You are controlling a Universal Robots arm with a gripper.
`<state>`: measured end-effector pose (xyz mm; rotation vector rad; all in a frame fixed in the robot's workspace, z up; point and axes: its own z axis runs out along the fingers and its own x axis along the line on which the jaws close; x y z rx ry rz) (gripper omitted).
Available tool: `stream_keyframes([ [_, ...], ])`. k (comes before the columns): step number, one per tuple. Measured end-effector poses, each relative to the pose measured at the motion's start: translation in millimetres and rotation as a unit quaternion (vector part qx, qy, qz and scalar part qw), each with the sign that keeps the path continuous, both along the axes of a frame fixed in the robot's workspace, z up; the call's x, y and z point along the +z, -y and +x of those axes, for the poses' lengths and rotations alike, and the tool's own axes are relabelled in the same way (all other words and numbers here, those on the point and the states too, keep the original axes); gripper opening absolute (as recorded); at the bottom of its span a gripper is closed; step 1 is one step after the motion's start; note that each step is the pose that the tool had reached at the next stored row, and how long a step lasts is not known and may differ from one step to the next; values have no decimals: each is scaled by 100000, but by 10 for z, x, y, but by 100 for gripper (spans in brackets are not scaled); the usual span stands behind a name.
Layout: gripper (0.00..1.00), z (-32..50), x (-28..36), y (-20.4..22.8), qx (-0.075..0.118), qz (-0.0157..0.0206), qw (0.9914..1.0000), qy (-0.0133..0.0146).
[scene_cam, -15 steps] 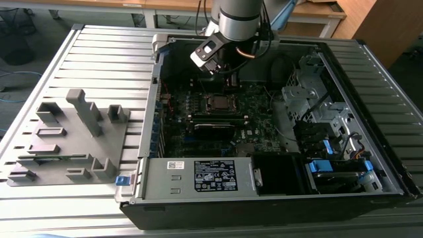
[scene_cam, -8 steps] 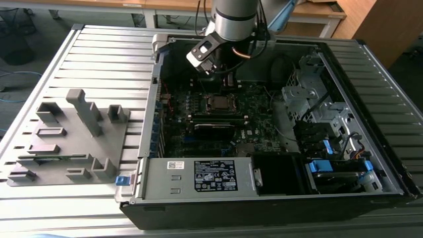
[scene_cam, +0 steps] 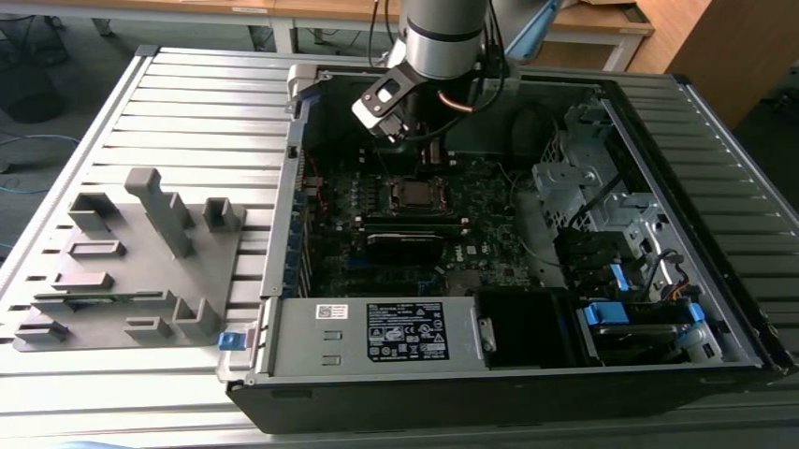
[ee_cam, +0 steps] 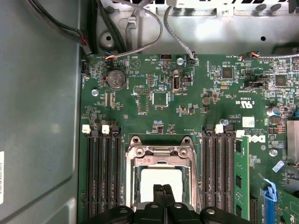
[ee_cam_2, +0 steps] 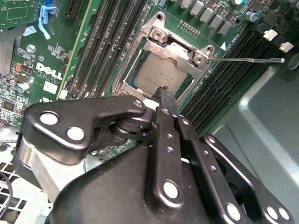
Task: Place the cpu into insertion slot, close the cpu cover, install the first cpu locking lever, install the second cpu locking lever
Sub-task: 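Close the cpu cover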
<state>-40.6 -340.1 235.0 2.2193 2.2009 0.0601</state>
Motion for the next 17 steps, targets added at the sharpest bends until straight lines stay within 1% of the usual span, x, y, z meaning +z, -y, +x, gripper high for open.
stream_keyframes([
  [2, 11, 0, -1, 0, 368, 8, 99999, 6],
  [4, 11, 0, -3, -1, 1595, 22, 99987, 13],
  [6, 11, 0, -3, -1, 3176, 21, 99950, 13],
  [8, 11, 0, -3, -1, 4878, 19, 99881, 12],
  [11, 11, 0, -4, -1, 7654, 17, 99707, 10],
  [13, 11, 0, -4, -1, 9444, 19, 99553, 11],
  [15, 11, 0, -4, 0, 11236, 18, 99367, 11],
  [16, 11, 0, -4, 0, 12129, 15, 99262, 8],
  [17, 11, 0, -5, -1, 13100, 19, 99138, 10],
])
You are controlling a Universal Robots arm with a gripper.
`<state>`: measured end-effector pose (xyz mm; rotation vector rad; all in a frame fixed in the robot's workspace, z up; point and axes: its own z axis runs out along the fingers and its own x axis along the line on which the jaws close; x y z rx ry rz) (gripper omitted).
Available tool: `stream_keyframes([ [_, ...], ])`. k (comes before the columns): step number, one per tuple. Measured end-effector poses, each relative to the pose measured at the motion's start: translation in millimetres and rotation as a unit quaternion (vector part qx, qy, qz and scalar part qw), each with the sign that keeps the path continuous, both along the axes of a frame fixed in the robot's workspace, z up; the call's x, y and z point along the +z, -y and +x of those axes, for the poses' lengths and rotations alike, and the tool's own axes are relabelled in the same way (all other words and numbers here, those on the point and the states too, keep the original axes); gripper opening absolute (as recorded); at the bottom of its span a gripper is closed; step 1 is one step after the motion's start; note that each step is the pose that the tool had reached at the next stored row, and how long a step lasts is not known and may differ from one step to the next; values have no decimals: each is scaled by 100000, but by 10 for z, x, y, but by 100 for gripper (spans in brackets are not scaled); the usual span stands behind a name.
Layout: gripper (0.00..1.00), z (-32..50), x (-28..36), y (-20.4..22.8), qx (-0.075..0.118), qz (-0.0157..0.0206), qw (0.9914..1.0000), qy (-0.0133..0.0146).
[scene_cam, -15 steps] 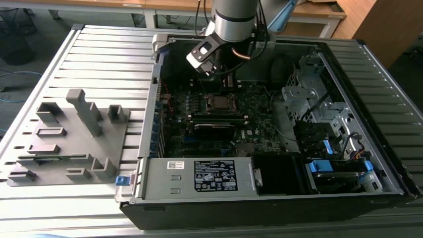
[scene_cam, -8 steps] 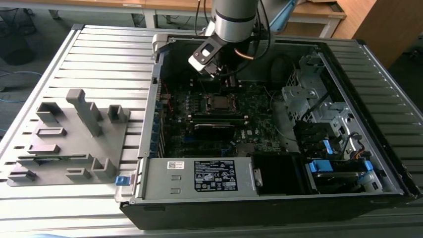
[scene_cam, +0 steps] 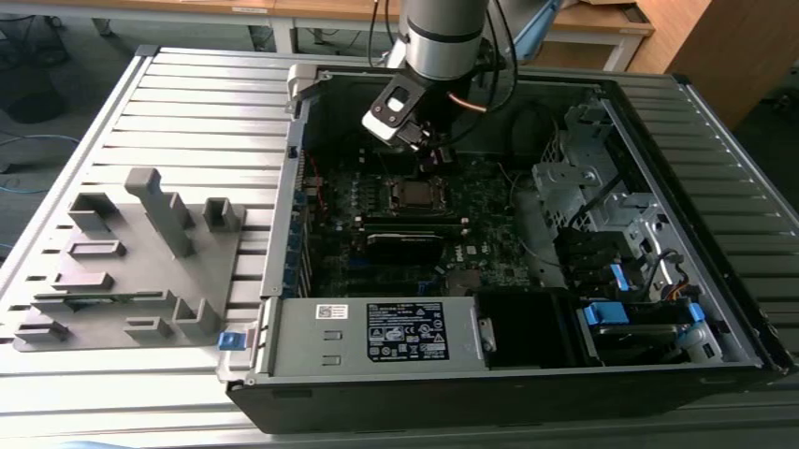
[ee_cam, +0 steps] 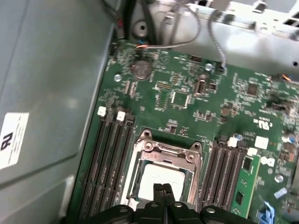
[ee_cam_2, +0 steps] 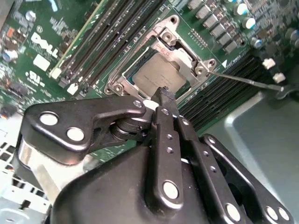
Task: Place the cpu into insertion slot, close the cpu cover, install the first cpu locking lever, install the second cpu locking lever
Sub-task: 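Close the cpu cover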
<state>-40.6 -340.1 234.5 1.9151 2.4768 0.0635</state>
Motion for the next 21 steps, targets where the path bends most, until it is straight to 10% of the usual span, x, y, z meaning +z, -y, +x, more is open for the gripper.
stream_keyframes([
  [6, 11, 0, -1, 0, 5397, -4, 99854, 0],
  [11, 11, 0, -3, 0, 9961, -2, 99503, 1],
  [16, 11, 0, -4, 0, 14476, -2, 98947, -1],
  [21, 11, 0, -5, 0, 18960, 0, 98186, 2],
])
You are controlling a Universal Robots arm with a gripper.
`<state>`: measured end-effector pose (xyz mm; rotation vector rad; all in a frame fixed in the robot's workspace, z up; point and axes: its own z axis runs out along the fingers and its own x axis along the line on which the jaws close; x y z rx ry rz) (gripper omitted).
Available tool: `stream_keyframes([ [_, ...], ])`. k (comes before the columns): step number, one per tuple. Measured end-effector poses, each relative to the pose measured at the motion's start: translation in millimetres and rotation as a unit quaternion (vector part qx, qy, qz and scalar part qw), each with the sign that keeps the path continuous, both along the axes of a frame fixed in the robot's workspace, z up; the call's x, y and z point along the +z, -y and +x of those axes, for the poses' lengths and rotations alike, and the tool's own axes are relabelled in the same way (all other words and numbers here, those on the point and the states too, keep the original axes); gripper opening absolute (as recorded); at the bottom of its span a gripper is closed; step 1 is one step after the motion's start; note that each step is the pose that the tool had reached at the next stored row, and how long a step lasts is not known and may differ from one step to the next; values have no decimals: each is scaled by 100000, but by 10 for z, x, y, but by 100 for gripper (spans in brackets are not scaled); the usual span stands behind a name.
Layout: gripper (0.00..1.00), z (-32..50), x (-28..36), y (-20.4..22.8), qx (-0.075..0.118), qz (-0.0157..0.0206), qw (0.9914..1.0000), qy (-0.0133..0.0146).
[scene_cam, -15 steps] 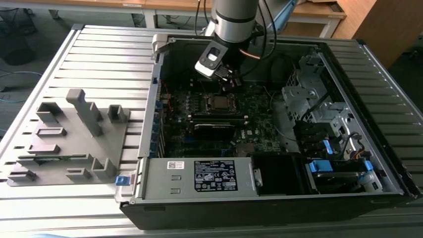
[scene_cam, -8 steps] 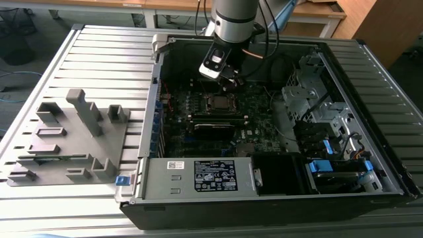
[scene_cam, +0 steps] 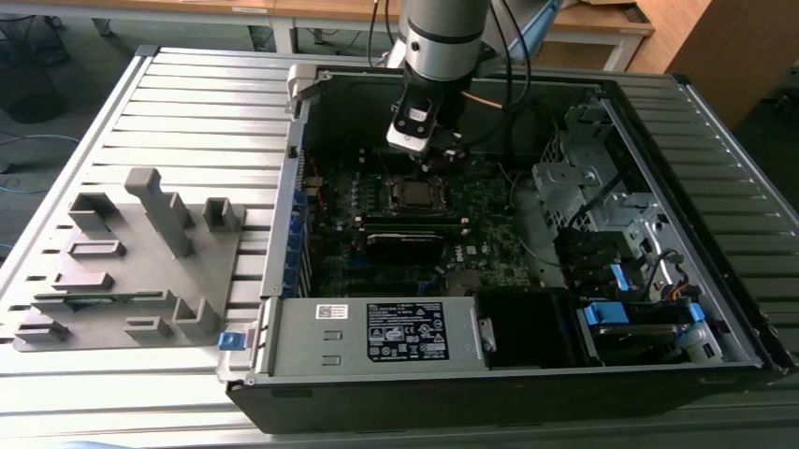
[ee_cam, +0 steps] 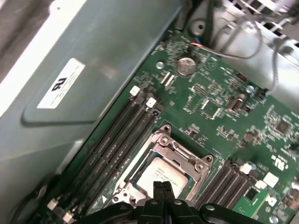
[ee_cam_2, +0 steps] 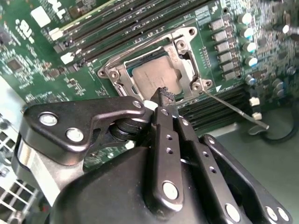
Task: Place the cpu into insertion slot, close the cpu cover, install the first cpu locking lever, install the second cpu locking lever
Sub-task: 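Close the cpu cover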
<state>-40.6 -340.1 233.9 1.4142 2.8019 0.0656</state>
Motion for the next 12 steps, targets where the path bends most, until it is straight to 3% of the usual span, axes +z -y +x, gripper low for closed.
stream_keyframes([
  [5, 11, 0, -1, 0, 4492, -5, 99899, -3],
  [9, 11, 0, -2, 0, 8169, -8, 99666, -3],
  [12, 11, 0, -3, 0, 10847, -4, 99410, -1],
])
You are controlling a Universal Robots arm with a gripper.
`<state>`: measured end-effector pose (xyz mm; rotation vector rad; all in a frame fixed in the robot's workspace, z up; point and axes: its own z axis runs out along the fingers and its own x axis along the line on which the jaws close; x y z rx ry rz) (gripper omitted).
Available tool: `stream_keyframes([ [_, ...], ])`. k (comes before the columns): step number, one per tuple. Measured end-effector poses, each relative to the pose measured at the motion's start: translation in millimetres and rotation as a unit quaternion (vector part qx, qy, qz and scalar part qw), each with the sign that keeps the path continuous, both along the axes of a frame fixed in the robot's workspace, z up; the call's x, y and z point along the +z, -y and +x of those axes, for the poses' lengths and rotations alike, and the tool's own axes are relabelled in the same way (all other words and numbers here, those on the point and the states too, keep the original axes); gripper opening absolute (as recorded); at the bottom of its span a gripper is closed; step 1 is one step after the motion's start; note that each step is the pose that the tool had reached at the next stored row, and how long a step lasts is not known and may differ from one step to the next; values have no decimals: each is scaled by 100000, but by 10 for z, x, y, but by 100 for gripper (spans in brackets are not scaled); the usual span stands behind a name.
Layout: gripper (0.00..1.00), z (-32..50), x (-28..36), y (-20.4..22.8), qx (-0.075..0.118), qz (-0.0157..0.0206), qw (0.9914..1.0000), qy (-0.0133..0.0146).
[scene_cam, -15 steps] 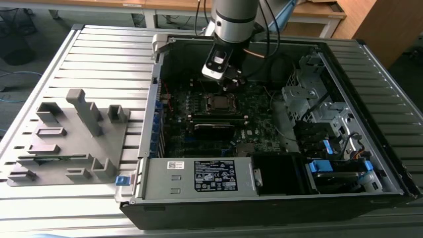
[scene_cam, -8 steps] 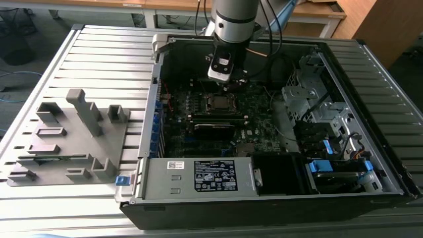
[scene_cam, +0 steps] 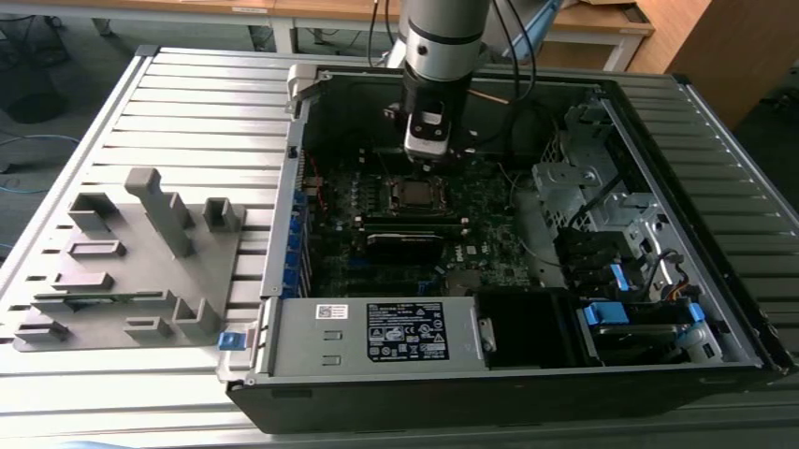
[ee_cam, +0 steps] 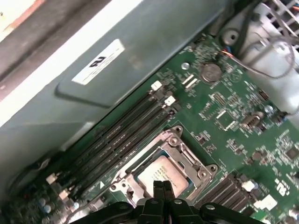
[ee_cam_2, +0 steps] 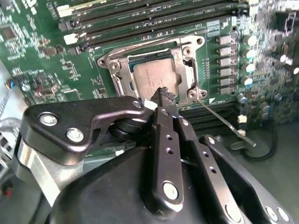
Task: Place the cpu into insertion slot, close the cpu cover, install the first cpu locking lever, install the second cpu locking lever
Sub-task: 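Close the cpu cover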
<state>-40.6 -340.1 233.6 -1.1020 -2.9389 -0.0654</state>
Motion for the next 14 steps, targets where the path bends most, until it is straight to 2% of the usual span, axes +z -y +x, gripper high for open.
stream_keyframes([
  [4, 11, 0, -1, 0, 3655, -2, 99933, -2],
  [7, 11, 0, -2, 0, 6427, -3, 99793, -1],
  [10, 11, 0, -4, 0, 9092, 1, 99586, 0],
  [12, 11, 0, -5, 0, 10879, -2, 99406, -2],
  [14, 11, 0, -6, 0, 12724, -1, 99187, 9],
])
